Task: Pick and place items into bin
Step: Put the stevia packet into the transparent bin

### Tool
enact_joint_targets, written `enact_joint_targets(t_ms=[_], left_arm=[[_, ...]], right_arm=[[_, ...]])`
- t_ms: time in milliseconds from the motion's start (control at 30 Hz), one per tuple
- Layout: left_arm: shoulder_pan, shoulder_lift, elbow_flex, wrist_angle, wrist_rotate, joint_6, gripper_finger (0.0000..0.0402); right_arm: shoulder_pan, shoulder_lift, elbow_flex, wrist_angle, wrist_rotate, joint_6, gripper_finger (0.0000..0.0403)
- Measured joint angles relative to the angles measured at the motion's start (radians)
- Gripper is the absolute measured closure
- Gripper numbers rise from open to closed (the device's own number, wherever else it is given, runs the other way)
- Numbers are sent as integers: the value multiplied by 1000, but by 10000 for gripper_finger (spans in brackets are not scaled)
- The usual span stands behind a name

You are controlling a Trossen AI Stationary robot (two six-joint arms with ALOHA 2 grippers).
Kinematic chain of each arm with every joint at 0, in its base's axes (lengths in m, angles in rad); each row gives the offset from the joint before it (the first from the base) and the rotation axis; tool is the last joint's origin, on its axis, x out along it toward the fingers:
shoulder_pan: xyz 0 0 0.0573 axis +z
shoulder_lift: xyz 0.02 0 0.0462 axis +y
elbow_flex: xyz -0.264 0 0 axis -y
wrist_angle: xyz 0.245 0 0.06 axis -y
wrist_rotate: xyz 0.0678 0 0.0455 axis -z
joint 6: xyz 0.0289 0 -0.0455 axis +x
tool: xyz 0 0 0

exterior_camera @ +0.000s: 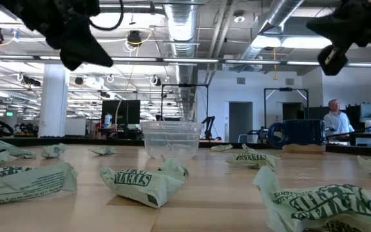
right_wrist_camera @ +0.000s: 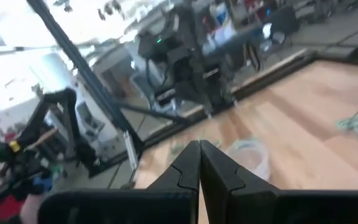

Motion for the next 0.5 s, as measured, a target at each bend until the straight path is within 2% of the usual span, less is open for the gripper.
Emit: enact_joint_targets(t_ms=[100,233,367,500], left_arm=[[1,0,-10,2,-8,-14,400],[0,0,-10,13,-5,-19,400],[0,0,-10,29,-5,-15,400],[0,0,-10,28,-5,-13,400]], right_arm=[[64,121,91,-99,51,44,403],[163,298,238,-342,124,187,403],[275,511,365,-554,134,369,403],[402,686,483,-687,134,531,403]])
